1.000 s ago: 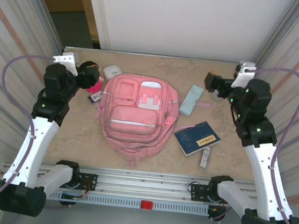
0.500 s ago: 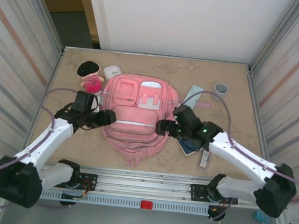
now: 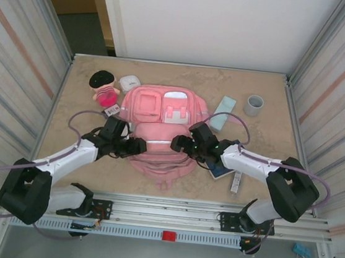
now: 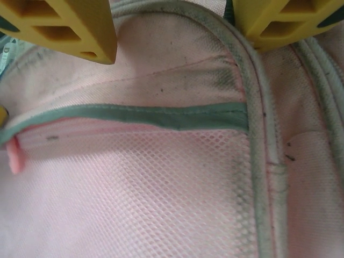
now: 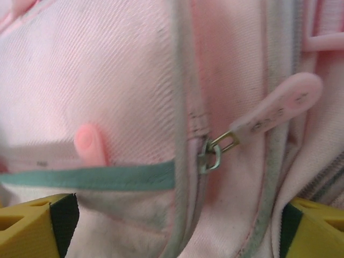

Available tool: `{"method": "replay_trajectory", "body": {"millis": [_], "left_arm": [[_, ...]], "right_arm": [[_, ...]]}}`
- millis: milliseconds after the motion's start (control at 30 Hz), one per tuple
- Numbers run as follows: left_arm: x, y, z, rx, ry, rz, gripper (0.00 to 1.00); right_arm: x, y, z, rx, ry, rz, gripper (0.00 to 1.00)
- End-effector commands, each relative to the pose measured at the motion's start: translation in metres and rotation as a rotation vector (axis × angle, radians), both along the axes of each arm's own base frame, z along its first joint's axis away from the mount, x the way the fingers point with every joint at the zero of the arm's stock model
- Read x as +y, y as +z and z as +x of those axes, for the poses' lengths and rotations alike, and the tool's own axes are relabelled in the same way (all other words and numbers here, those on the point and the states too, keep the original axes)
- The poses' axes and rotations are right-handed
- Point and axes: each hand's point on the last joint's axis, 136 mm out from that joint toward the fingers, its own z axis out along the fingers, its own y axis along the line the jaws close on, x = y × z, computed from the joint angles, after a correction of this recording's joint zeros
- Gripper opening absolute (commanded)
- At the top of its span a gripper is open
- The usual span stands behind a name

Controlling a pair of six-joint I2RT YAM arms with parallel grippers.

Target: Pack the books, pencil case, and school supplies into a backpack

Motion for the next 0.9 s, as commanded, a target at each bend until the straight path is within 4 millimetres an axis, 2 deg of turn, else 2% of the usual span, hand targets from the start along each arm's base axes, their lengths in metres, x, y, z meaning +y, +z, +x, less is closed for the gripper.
{"method": "replay_trajectory", "body": {"millis": [0,67,167,267,400,500,633,733,867], "left_arm": [[-0.006,0.017,0.0,-0.066,0.024,-0.037,0.59],[0.0,0.037,0.004,-0.148,0.018,-0.004,0.63],[0.004,0.077,0.012,-0.311,-0.048,0.054,0.63],[-0.001,0.111,0.013,-0.476,-0.224,0.13,0.62],[-0.021,0.132,0.003,-0.666,-0.542,0.237,0.58],[-0.045,0.127,-0.009,-0.803,-0.816,0.352,0.58],[-0.077,0.097,-0.019,-0.93,-1.17,0.506,0.65],[-0.092,0.078,-0.005,-0.976,-1.262,0.612,0.69],[-0.109,0.062,0.008,-1.041,-1.333,0.633,0.71]], "right_arm": [[0.005,0.02,0.016,-0.08,0.024,0.081,0.91],[-0.011,0.033,0.013,-0.129,0.009,0.028,0.92],[-0.037,0.048,0.0,-0.156,0.011,-0.024,0.94],[-0.056,0.063,-0.011,-0.179,0.028,-0.011,0.95],[-0.073,0.078,-0.016,-0.215,0.026,0.07,0.95],[-0.085,0.086,-0.014,-0.252,0.007,0.124,0.94],[-0.088,0.086,-0.012,-0.264,0.015,0.168,0.94],[-0.089,0.078,-0.01,-0.264,0.017,0.155,0.95],[-0.09,0.069,-0.008,-0.255,0.019,0.158,0.94]]}}
